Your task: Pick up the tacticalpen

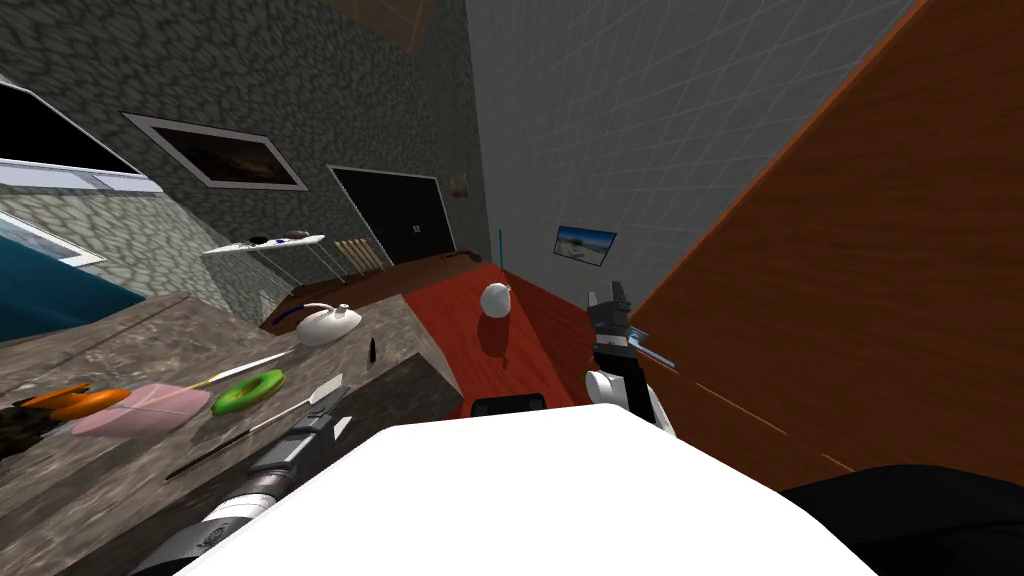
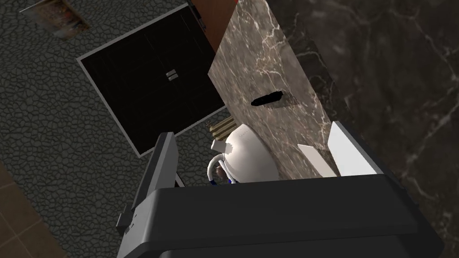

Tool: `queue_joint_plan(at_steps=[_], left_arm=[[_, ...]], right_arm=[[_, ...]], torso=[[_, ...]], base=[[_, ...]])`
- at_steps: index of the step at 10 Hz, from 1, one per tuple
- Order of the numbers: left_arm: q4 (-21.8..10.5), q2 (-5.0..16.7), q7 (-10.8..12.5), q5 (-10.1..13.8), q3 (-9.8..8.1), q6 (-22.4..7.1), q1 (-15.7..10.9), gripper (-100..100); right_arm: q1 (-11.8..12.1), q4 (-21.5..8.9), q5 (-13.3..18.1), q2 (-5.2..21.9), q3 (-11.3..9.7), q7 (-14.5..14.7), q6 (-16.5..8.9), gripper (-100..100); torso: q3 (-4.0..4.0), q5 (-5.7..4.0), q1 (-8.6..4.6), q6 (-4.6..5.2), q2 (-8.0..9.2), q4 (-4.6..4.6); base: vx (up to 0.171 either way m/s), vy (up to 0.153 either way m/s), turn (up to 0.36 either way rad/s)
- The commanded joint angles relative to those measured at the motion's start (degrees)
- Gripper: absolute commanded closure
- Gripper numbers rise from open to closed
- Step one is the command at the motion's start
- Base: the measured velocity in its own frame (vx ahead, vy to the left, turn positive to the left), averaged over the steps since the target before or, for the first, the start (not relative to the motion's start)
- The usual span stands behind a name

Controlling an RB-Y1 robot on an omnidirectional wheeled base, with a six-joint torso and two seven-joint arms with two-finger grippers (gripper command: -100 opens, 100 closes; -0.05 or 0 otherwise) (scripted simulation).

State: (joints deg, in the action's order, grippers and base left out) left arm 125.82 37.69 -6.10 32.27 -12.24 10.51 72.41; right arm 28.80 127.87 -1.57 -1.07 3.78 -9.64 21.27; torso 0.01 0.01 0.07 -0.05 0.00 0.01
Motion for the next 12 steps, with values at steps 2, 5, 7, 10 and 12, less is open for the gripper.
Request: queue_joint_plan(at_steps=[2,5,7,10,12], left_arm=[[-0.65,2.71,-0.65,2.32,-0.52,-1.54,3.08,-100],[-0.96,7.37,-2.0,6.34,-1.98,-5.01,7.92,-100],[-1.14,9.61,-2.77,8.21,-2.69,-6.74,10.13,-100],[-1.54,13.76,-4.47,11.68,-4.07,-10.2,14.14,-100],[-1.97,17.48,-6.33,14.77,-5.37,-13.43,17.61,-100]], right_arm=[[-0.01,0.0,0.0,0.0,-0.01,0.0,0.0,0],[0.01,0.0,0.0,0.0,0.01,0.0,0.0,0],[0.0,0.0,0.0,0.01,0.0,0.0,0.0,0],[0.0,0.0,0.0,0.01,0.01,0.0,0.0,0],[0.01,0.0,0.0,0.01,0.01,0.0,0.0,0]], torso=[[-0.02,0.0,0.02,0.04,-0.03,-0.01],[-0.04,0.03,0.07,-0.01,-0.07,-0.01],[-0.11,0.03,0.16,0.03,-0.18,-0.04],[-0.14,0.07,0.3,0.04,-0.23,-0.05],[-0.13,0.07,0.29,0.02,-0.22,-0.05]], base=[[0.028,-0.005,-0.194],[0.037,0.01,-0.22],[0.067,0.033,-0.226],[0.066,0.058,-0.217],[0.086,0.08,-0.215]])
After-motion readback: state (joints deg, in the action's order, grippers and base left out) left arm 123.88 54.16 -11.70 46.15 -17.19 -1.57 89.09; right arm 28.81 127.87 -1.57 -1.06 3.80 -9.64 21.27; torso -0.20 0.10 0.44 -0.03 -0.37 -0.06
